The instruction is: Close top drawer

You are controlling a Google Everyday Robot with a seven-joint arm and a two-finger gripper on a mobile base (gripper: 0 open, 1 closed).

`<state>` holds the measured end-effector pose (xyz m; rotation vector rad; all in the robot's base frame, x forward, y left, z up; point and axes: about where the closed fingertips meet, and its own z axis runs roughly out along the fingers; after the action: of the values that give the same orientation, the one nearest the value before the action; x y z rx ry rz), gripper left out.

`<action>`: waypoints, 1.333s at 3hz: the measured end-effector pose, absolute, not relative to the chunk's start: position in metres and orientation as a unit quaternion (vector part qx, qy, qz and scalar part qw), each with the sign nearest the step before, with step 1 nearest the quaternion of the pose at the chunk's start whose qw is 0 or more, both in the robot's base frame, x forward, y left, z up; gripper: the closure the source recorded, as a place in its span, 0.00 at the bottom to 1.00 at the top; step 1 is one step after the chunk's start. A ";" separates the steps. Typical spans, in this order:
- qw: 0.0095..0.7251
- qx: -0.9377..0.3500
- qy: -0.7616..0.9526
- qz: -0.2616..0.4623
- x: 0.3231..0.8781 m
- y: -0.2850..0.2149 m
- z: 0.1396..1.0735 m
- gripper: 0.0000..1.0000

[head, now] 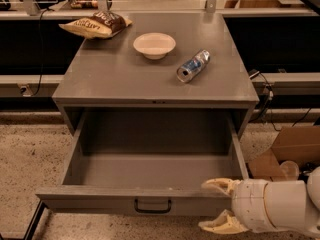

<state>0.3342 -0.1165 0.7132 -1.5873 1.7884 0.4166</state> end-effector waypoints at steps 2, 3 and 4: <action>0.383 -0.624 0.664 0.149 0.327 -0.125 0.684 0.87; 0.385 -0.631 0.664 0.115 0.336 -0.136 0.641 1.00; 0.386 -0.630 0.664 0.113 0.337 -0.137 0.641 1.00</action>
Offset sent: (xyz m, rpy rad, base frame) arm -0.0070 -0.0263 -0.0629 0.0200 -0.1202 0.0004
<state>0.3369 -0.1367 0.6407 -1.6053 1.6917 0.2867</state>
